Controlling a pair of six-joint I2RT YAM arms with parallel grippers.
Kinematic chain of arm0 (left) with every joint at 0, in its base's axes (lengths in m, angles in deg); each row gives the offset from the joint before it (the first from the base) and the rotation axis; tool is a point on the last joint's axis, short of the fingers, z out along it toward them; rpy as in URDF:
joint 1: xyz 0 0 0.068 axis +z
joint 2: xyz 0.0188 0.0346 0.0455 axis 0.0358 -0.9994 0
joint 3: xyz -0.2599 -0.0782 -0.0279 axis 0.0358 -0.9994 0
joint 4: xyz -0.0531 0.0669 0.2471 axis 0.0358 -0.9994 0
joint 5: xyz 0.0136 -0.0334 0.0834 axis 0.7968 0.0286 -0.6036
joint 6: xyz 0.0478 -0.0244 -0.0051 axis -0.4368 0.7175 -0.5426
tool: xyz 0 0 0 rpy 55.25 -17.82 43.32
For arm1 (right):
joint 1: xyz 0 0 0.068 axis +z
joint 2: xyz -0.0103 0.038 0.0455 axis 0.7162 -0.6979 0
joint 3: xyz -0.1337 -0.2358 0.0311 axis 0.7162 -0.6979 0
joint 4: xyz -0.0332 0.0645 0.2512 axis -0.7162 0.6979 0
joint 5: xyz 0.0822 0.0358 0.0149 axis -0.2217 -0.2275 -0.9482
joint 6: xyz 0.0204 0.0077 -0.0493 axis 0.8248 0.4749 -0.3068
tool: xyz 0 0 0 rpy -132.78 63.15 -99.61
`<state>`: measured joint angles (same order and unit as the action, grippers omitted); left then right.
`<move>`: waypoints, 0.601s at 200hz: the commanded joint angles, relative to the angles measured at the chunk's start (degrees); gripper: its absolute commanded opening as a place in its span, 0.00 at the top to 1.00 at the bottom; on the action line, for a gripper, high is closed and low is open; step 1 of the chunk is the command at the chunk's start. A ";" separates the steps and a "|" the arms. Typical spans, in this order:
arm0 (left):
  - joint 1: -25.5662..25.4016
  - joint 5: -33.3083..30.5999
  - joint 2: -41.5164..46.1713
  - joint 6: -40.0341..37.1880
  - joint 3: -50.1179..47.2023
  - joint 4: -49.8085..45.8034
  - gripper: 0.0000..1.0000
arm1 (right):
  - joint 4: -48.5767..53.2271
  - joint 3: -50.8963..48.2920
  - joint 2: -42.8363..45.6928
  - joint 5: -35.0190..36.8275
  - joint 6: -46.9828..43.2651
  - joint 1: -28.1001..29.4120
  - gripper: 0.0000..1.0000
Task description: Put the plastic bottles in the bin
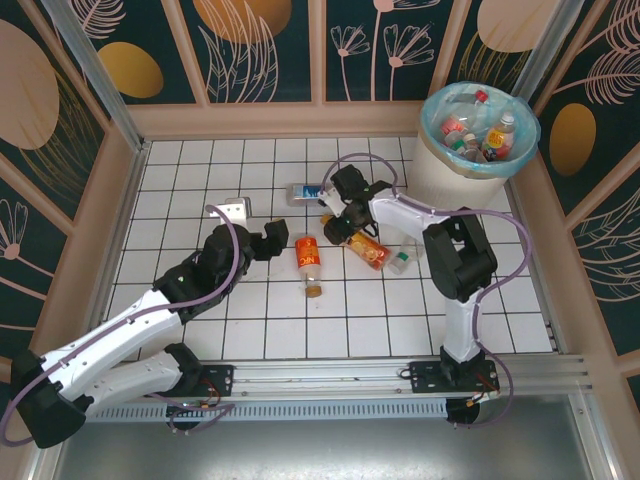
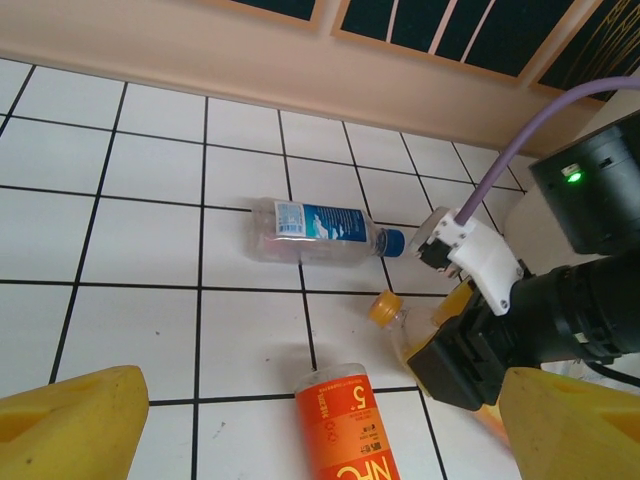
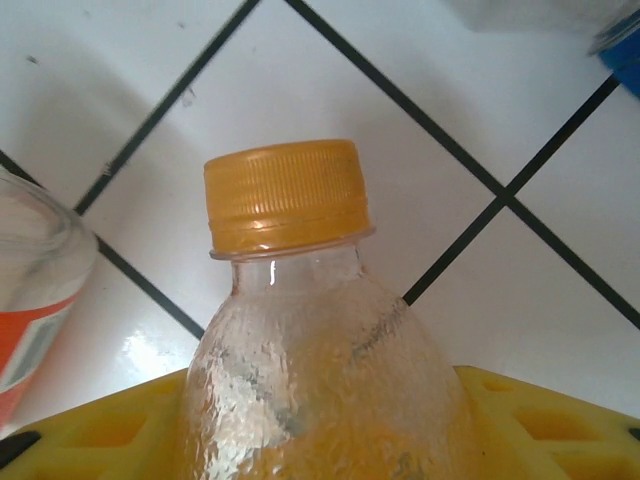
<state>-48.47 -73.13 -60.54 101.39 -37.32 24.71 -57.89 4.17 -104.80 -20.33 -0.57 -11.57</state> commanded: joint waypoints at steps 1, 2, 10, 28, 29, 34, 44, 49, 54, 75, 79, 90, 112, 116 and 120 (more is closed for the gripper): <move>0.04 -0.77 0.35 -2.21 1.11 2.27 0.09 | 1.40 4.01 9.03 -2.65 0.96 -0.21 0.49; 0.02 -0.78 0.26 -2.33 1.18 2.43 0.09 | 1.31 4.09 9.46 -2.72 0.96 -0.23 0.49; 0.04 -0.81 -0.33 -3.62 1.66 3.68 0.09 | 0.42 4.87 11.99 -3.02 0.96 -0.22 0.50; 0.07 -0.28 -3.10 -6.27 4.94 6.01 0.09 | -1.69 7.21 17.55 -3.53 -0.06 -0.40 0.53; 0.04 -0.18 -3.36 -6.38 5.16 6.10 0.09 | -1.90 7.36 17.85 -3.51 -0.08 -0.41 0.53; 0.08 0.29 -4.49 -7.15 6.54 6.78 0.09 | -3.03 7.81 19.30 -3.33 -0.10 -0.56 0.53; 0.04 1.45 -6.94 -8.45 9.53 7.93 0.09 | -5.38 8.74 22.13 -2.75 0.12 -1.04 0.53; 0.04 2.11 -8.34 -9.07 10.83 8.52 0.10 | -6.73 9.13 23.52 -2.47 0.29 -1.31 0.54; 0.04 3.04 -9.90 -9.77 13.13 9.16 0.10 | -7.96 9.50 24.85 -2.21 0.35 -1.68 0.54; 0.03 7.30 -16.50 -12.54 21.32 11.14 0.11 | -15.24 9.60 30.74 -1.22 1.20 -2.53 0.57; 0.09 8.25 -17.76 -12.92 23.04 11.41 0.11 | -16.59 9.50 31.71 -1.12 1.37 -4.22 0.57; 0.06 11.10 -21.63 -14.11 27.93 12.01 0.12 | -19.75 9.46 34.29 -1.03 1.93 -6.36 0.57; 0.01 17.51 -28.26 -15.50 37.47 13.49 0.13 | -24.11 9.57 37.80 -2.23 3.94 -11.63 0.58; 0.03 18.73 -29.50 -15.58 39.21 13.84 0.13 | -24.66 9.69 38.24 -2.23 4.17 -12.62 0.58; 0.05 20.02 -30.77 -15.74 40.97 14.13 0.14 | -25.20 9.72 38.63 -2.25 4.36 -13.45 0.58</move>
<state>-48.47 -62.33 -86.00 89.07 -4.77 34.72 -75.71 12.94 -68.10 -22.43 1.01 -20.75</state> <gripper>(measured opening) 0.869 0.554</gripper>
